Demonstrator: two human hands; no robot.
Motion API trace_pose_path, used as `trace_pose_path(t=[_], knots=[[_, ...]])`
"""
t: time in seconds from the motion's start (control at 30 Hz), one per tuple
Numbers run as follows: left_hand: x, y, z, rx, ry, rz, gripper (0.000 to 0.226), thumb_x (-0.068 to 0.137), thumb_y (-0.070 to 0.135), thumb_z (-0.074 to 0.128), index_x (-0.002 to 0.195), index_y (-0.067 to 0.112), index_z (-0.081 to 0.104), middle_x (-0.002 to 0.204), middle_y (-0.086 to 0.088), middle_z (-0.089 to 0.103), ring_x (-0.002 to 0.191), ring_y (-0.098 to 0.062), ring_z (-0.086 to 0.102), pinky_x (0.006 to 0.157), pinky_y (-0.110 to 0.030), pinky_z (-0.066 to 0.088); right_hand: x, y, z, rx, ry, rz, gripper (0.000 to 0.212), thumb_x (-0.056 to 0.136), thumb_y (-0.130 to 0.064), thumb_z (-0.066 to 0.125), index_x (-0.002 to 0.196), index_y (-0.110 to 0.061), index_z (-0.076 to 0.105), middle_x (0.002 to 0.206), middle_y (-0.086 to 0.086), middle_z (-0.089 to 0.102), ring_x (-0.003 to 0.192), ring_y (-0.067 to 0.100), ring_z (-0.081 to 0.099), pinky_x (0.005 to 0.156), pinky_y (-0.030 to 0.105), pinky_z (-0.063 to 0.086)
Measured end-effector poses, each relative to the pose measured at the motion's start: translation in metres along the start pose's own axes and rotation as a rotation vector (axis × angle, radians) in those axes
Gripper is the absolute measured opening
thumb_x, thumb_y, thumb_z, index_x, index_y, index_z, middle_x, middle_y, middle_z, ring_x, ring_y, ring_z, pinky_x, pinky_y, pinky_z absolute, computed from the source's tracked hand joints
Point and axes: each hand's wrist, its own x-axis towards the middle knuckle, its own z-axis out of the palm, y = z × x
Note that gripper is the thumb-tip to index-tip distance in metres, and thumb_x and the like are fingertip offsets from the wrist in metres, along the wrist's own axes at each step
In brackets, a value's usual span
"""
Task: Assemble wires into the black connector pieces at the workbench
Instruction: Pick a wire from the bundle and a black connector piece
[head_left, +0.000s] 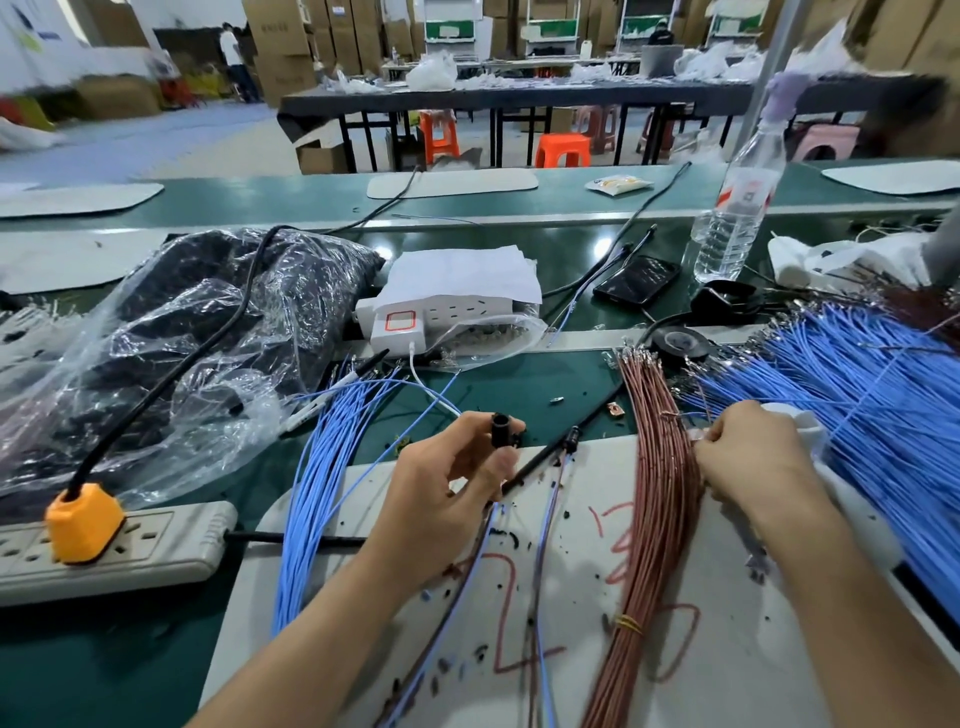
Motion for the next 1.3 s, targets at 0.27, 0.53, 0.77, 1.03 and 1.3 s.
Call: trace_pose_path(t=[0.27,0.53,0.77,1.03,1.3], knots=[[-0.001,0.0,-0.001,0.019,-0.009,0.015,0.016,0.088,0.022,0.055,0.101,0.02,0.064,0.072,0.017,0.063,0.063,-0.002,0.057,0.065,-0.014,0.044,-0.004,-0.001,0.002,-0.124,-0.001,-0.069,0.014,0.09,-0.012,0.056,0.099,-0.012,0.046,0.084,0.01,0.056,0.081,0.028,0.052,0.066,0.034,0.042],[-0.001,0.001,-0.002,0.08,0.017,0.013,0.017,0.088,0.025,0.055,0.098,0.021,0.068,0.075,0.006,0.069,0.072,-0.016,0.063,0.07,-0.03,0.05,-0.022,-0.022,0.005,0.311,0.371,-0.351,0.023,0.077,-0.004,0.068,0.082,-0.013,0.046,0.072,0.004,0.056,0.067,0.022,0.055,0.062,0.032,0.047],[-0.001,0.002,-0.002,0.043,0.013,-0.031,0.017,0.087,0.017,0.054,0.098,0.015,0.067,0.089,0.011,0.074,0.088,-0.011,0.068,0.079,-0.032,0.051,-0.035,-0.032,0.017,0.668,0.446,-0.351,0.02,0.075,0.001,0.062,0.074,-0.013,0.047,0.062,0.004,0.053,0.053,0.014,0.051,0.052,0.014,0.036],[-0.001,0.003,0.0,0.092,-0.038,-0.023,0.018,0.086,0.021,0.056,0.099,0.016,0.067,0.083,0.014,0.073,0.083,-0.007,0.068,0.077,-0.028,0.05,-0.019,-0.032,0.017,1.574,-0.069,0.408,0.025,0.089,0.009,0.036,0.075,-0.008,0.047,0.063,0.005,0.041,0.041,0.01,0.045,0.033,0.015,0.038],[0.001,0.0,-0.001,0.078,0.035,-0.021,0.016,0.087,0.02,0.055,0.098,0.022,0.066,0.08,0.012,0.073,0.08,-0.012,0.068,0.075,-0.029,0.051,-0.023,-0.04,0.023,1.755,-0.063,0.352,0.032,0.09,0.013,0.028,0.082,-0.006,0.051,0.067,0.005,0.043,0.048,0.01,0.041,0.037,0.017,0.032]])
